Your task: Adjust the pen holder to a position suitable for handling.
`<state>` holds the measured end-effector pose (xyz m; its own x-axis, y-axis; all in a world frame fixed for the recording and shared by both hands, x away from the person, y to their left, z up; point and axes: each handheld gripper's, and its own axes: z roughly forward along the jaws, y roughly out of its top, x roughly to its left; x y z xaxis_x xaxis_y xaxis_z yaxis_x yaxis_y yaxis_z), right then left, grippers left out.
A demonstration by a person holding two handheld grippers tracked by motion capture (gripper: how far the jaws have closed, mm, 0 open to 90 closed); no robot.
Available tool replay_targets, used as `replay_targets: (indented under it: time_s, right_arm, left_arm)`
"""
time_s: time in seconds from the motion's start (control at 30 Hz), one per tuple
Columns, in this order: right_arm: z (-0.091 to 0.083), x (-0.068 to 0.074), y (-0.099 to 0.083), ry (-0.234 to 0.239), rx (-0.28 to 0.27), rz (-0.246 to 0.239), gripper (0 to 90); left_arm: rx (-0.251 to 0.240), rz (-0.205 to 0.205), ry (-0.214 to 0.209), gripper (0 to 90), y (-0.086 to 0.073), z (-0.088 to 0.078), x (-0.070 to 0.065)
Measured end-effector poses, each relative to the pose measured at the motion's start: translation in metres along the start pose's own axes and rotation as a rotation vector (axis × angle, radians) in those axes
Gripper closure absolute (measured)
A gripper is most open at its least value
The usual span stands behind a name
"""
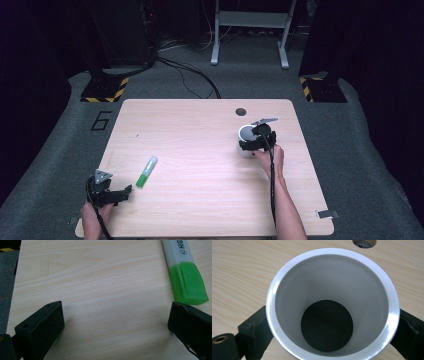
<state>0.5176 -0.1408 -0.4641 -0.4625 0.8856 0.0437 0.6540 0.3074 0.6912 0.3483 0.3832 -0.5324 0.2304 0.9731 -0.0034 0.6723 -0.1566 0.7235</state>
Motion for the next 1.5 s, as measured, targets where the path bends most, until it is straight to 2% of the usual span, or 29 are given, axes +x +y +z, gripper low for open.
replay_targets:
  time_s: [0.07,0.2,1.5]
  right_arm:
    - [0.0,0.002,0.0,0.003,0.004,0.005,6.0]
    - [0.002,0.008,0.001,0.012,-0.003,-0.017,6.0]
    - [0.022,0.072,0.016,0.11,-0.002,-0.107,5.9]
  left_arm:
    - [0.0,0.0,0.0,0.3,0.0,0.0,0.0]
    - [0.0,0.0,0.0,0.2,0.0,0.0,0.0]
    - [0.0,0.0,0.0,0.2,0.0,0.0,0.0]
